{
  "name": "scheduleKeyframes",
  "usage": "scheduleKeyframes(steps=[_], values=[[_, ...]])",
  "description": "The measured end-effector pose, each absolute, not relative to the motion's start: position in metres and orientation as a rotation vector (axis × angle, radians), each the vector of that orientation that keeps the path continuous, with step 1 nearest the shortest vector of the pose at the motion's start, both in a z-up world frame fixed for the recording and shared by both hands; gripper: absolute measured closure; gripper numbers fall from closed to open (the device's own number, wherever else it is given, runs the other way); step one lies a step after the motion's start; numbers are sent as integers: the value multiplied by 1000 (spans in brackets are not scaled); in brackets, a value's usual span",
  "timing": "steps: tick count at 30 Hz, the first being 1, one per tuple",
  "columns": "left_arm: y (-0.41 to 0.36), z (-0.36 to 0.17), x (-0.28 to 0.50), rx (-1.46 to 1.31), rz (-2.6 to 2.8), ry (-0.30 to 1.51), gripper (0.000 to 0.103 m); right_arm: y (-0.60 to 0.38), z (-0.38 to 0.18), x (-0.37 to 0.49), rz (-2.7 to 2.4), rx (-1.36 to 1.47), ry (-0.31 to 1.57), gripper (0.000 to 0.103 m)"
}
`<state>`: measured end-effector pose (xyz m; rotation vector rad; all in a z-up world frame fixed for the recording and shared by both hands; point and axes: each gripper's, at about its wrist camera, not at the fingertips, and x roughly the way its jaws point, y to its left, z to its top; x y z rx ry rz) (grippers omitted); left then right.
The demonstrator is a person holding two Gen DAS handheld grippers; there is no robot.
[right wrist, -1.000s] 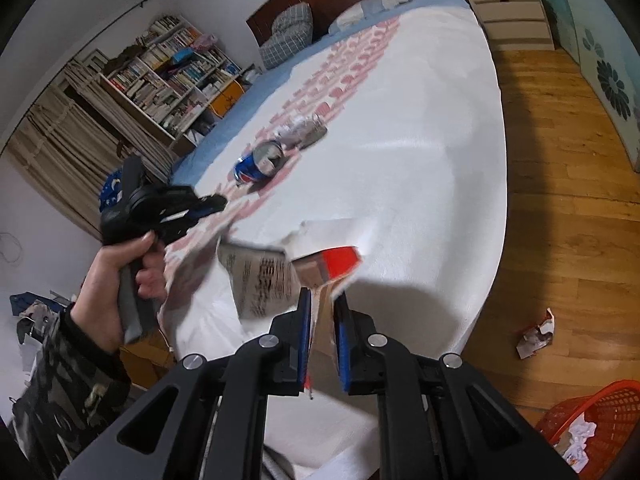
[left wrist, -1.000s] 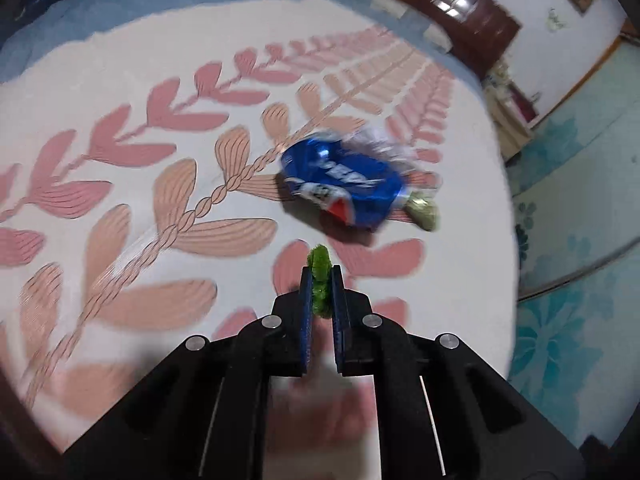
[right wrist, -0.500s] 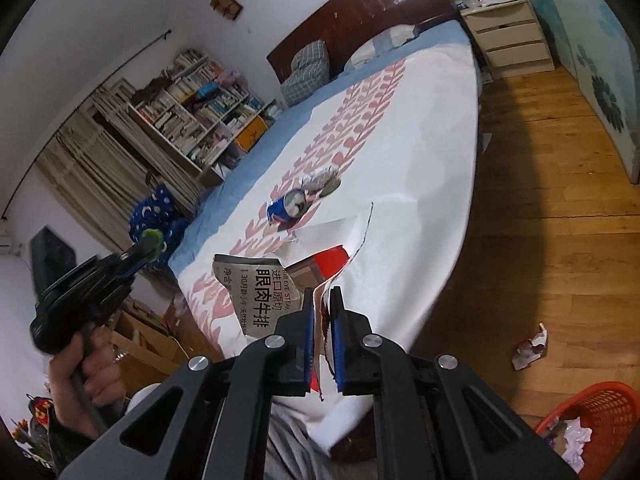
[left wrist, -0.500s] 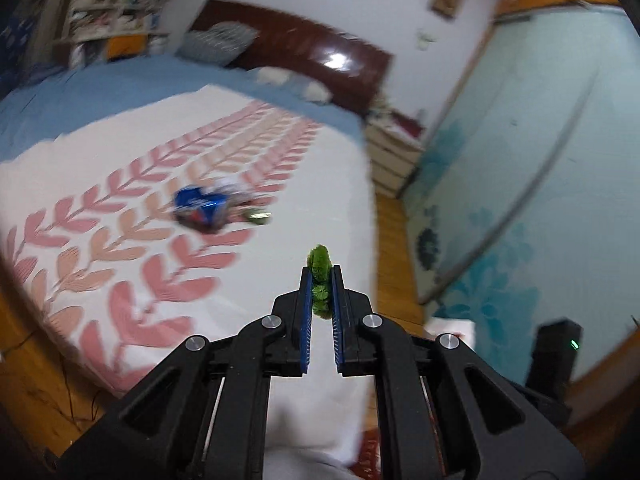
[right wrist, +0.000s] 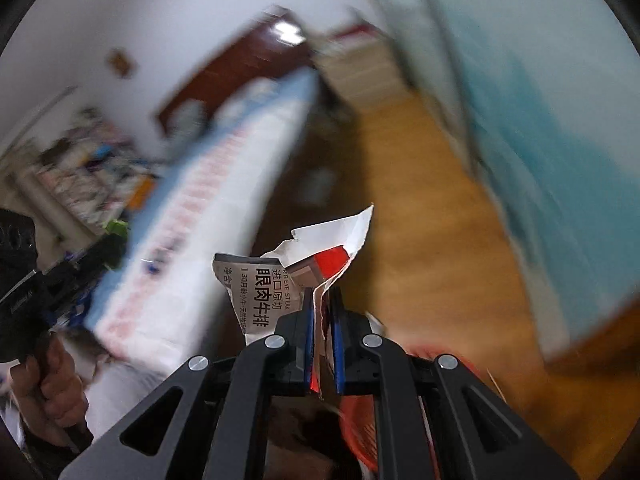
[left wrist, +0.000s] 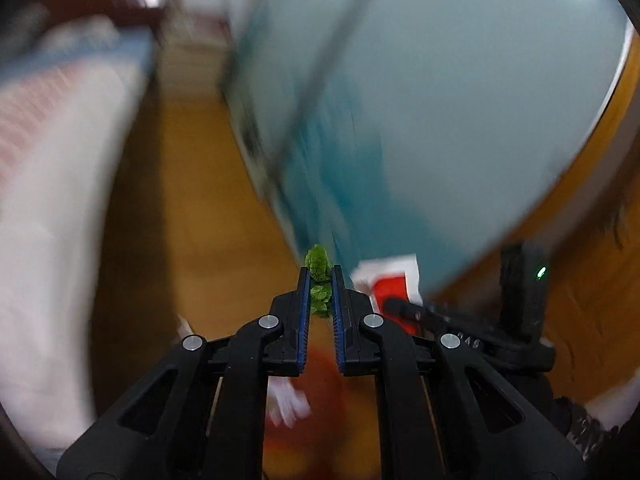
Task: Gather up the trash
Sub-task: 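Carry the green cap and packaging to the wastebasket and open both tools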
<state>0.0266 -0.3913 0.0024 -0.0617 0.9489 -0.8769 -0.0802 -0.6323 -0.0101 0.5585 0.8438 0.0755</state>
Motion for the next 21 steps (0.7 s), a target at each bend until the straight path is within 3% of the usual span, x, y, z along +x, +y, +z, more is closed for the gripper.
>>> scheduleKeyframes(steps=[5,8,12,13,14,15,18,21], values=[[-473,-124,19,165,-883,1311,94,-658,-140,-122,-64,730,1107,93],[-489,-141,6,325,-892,1280,94,-654,-179,-131,-66,777,1174,93],[-484,-162,7,335,-867,1340,94,-643,-191,-128,-70,789,1184,89],[-484,-165,7,343,-864,1343,92,-640,-192,-126,-73,789,1188,79],[-482,-169,7,364,-857,1349,91,-642,-194,-125,-84,788,1188,56],[-481,-174,10,376,-852,1354,86,-636,-192,-121,-97,788,1180,47],[-484,-177,10,374,-843,1363,44,-630,-188,-120,-124,777,1162,44],[-488,-169,5,434,-820,1300,33,-634,-186,-118,-143,767,1155,44]])
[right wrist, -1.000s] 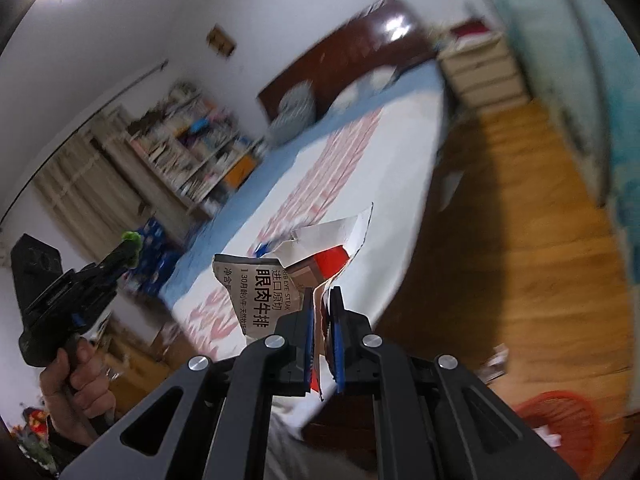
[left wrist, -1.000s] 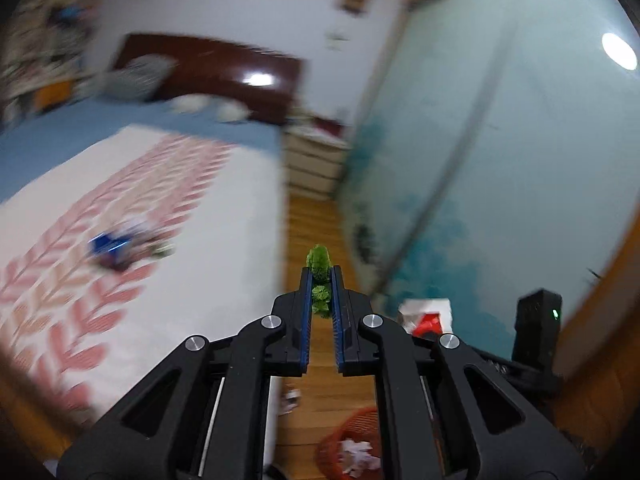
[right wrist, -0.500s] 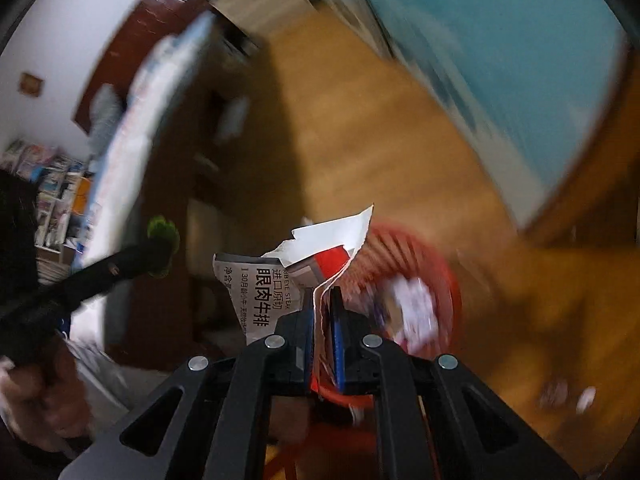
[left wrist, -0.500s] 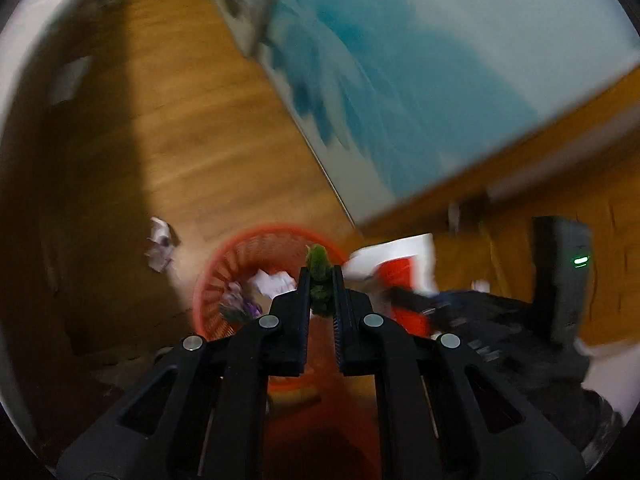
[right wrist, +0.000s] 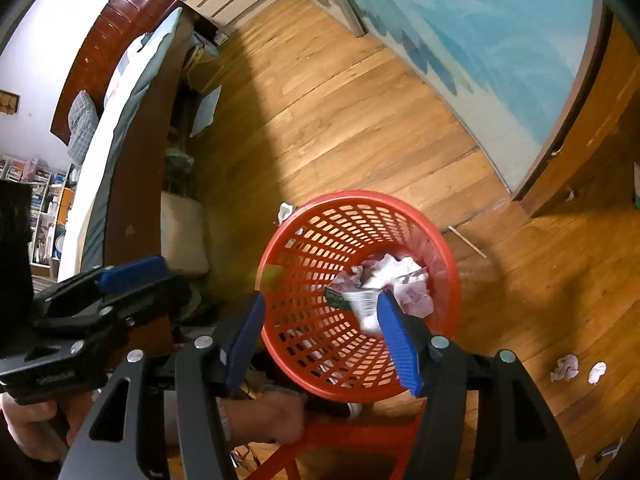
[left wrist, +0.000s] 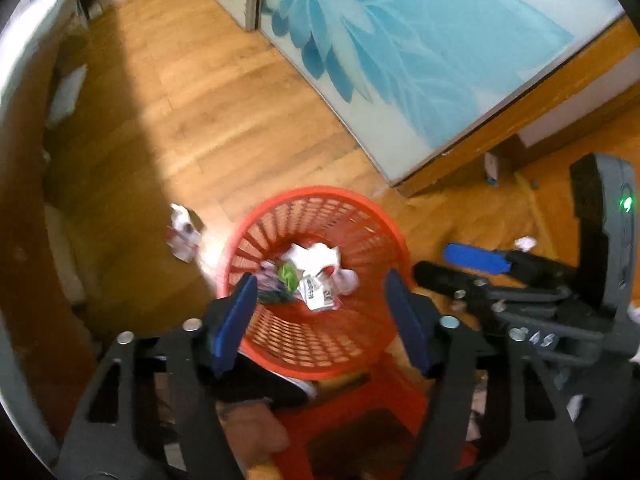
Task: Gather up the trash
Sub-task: 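Carry the green cap and packaging to the wastebasket and open both tools, then swing both tools back toward the bed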
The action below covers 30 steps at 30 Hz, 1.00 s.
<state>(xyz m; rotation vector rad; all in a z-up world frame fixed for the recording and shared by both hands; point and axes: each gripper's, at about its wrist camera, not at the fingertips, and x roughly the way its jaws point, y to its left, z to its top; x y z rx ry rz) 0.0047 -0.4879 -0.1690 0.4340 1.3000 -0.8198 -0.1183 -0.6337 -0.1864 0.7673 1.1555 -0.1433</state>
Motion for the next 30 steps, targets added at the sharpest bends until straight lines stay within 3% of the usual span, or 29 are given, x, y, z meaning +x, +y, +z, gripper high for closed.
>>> scheduleKeyframes(steps=[7,13,24,30], values=[[-477,-129,3,430,-788,1178,31,-638,-158,-118,-151,723,1113,43],[-420,-68,1,360,-688,1010,28,-609,-109,-104,-100,641,1052,32],[-184,41,24,-20,-329,717,22,-453,9,-40,208,372,869,29],[-72,29,24,-121,-187,670,21,-353,30,-21,342,258,825,29]])
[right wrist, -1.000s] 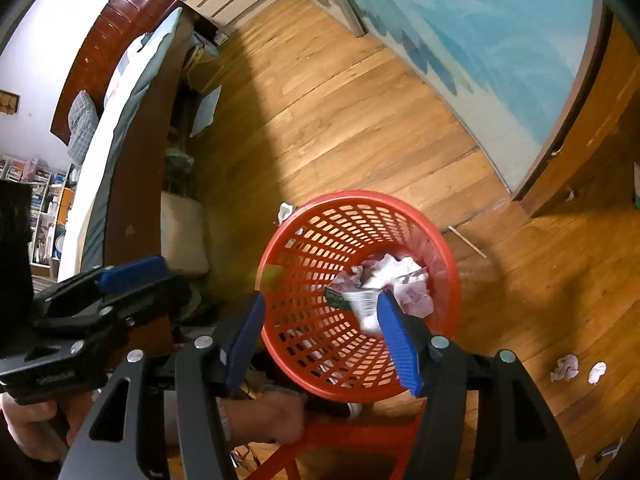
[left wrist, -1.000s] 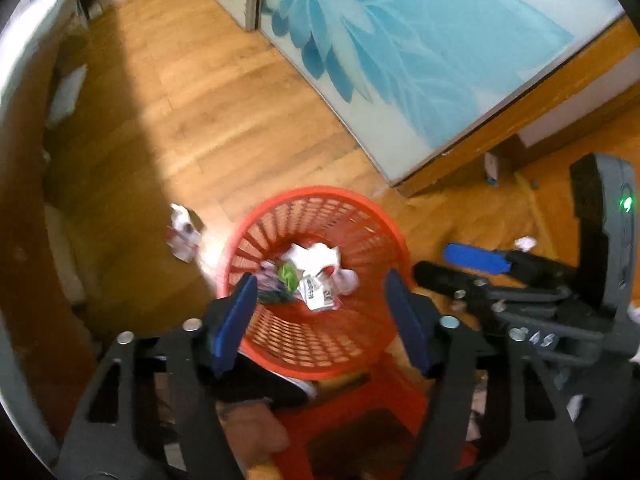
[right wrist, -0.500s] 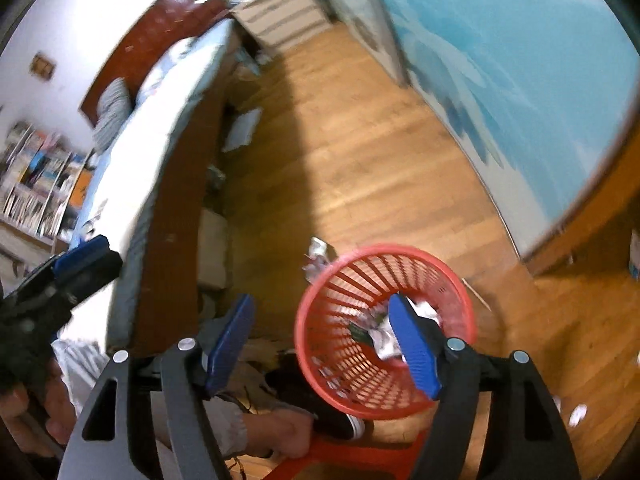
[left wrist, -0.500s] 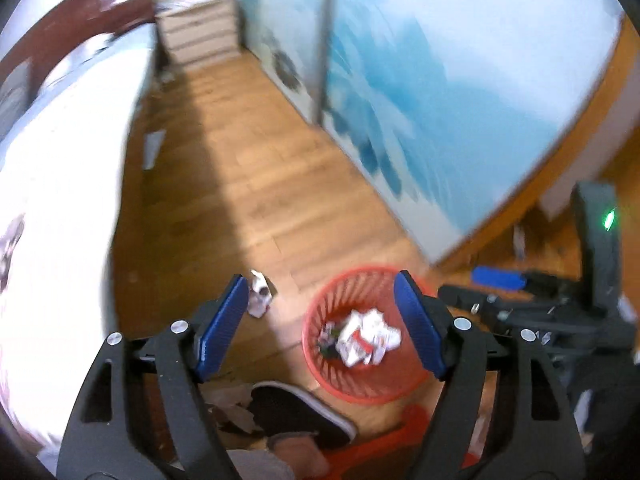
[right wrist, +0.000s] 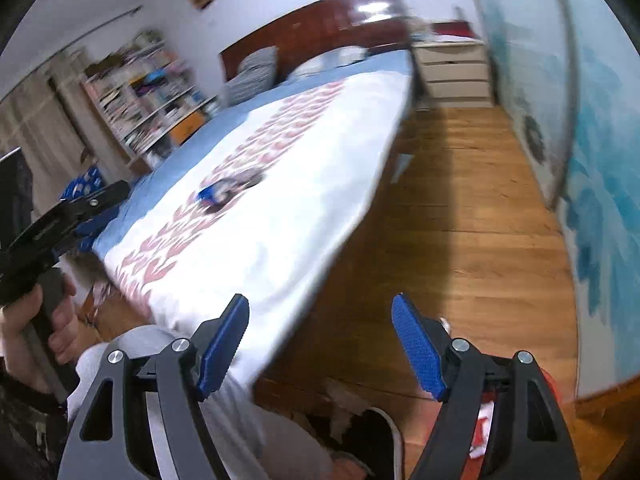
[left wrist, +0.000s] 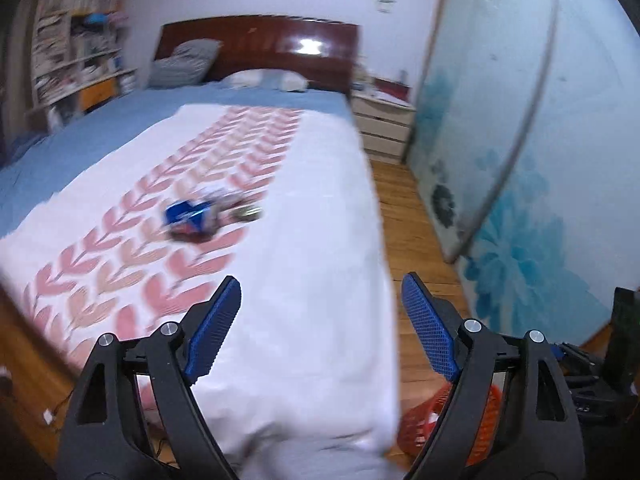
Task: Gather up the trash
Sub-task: 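Swing both tools back toward the bed, then grasp the blue Pepsi can with the right tool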
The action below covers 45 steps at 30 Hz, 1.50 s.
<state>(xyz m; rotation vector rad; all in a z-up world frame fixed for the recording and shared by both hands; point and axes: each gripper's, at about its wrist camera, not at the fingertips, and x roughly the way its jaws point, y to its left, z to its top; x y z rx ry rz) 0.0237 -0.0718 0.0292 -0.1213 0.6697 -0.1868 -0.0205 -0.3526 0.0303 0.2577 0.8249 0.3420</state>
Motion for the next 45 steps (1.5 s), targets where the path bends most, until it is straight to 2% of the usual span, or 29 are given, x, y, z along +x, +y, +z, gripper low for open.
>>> scheduleKeyframes(steps=[9,16,23,29,37,39,45], values=[[-1,7,21,-153,-132,659,21,-241,37,14,428,116,839,29],[46,-1,22,-324,-96,679,21,-179,35,56,490,72,831,26],[55,-7,20,-373,-101,687,21,-98,29,158,572,81,849,24],[54,-11,25,-377,-109,702,21,-26,-21,288,493,168,987,24],[56,-16,34,-396,-125,719,21,20,-85,365,388,211,1089,23],[56,-17,35,-401,-128,722,21,32,-86,364,416,158,1079,41],[49,-18,43,-399,-126,737,21,40,-75,342,534,100,1025,52]])
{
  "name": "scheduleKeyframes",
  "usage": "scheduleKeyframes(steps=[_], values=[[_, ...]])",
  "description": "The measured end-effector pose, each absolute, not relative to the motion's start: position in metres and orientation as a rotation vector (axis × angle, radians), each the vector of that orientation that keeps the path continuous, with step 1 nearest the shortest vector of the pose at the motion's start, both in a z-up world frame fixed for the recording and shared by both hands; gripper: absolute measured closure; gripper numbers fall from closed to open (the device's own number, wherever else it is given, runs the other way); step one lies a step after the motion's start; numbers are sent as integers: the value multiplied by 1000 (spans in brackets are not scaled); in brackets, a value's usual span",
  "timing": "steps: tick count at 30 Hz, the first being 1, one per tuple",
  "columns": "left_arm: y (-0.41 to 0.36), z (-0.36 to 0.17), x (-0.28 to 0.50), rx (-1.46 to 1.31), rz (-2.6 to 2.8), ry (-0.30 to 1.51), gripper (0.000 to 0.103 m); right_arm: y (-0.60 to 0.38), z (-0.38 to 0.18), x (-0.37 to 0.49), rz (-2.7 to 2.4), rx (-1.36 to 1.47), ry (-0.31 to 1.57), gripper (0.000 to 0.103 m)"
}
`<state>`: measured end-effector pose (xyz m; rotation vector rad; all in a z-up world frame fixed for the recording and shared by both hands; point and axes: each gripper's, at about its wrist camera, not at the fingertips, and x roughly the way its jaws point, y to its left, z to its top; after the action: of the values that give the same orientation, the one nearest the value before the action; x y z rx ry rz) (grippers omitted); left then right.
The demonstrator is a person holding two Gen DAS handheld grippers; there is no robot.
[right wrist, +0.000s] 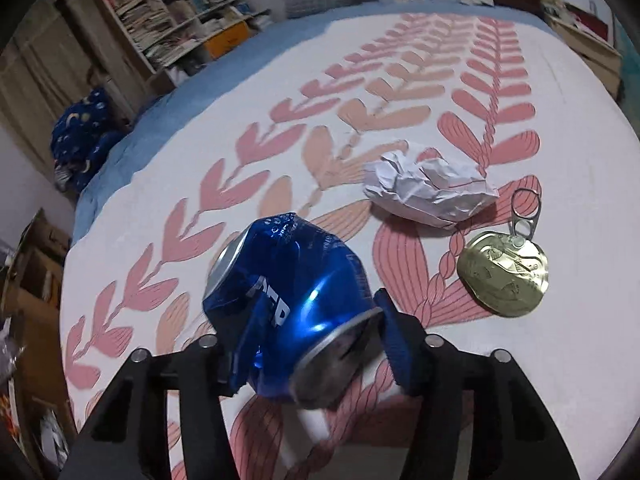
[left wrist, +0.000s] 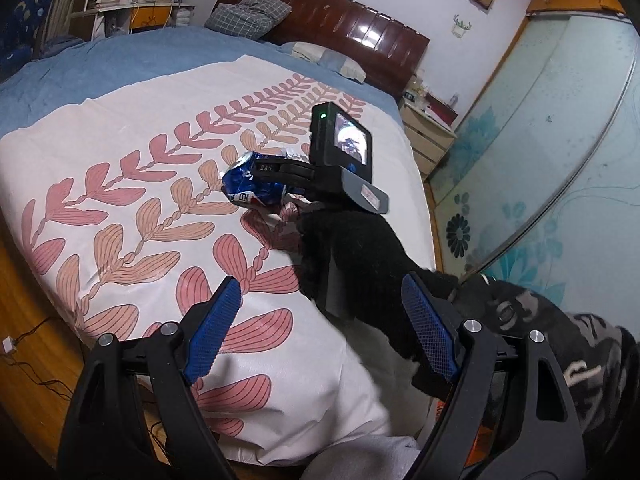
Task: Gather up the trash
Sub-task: 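Grasp the blue Pepsi can with the right tool, then grasp the crumpled white paper with the left tool while the right tool holds the can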
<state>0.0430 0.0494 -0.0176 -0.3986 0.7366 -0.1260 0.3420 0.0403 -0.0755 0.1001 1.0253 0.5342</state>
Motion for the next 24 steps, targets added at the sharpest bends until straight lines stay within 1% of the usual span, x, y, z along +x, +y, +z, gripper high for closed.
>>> scheduleKeyframes(steps=[5,8,12,14,18,24], values=[[50,-19,47,-400,-82,738,21,9,-53,307,599,113,968,52],[55,-20,49,-411,-43,728,21,-43,-39,275,614,180,946,52],[62,-20,75,-361,1,720,21,-111,-27,233,613,245,910,52],[60,-20,100,-321,6,726,19,-141,-26,213,609,285,903,53],[46,-23,172,-292,-39,713,18,-190,-31,177,594,340,904,53],[37,-59,281,-387,-43,751,17,-228,-50,157,545,426,946,53]])
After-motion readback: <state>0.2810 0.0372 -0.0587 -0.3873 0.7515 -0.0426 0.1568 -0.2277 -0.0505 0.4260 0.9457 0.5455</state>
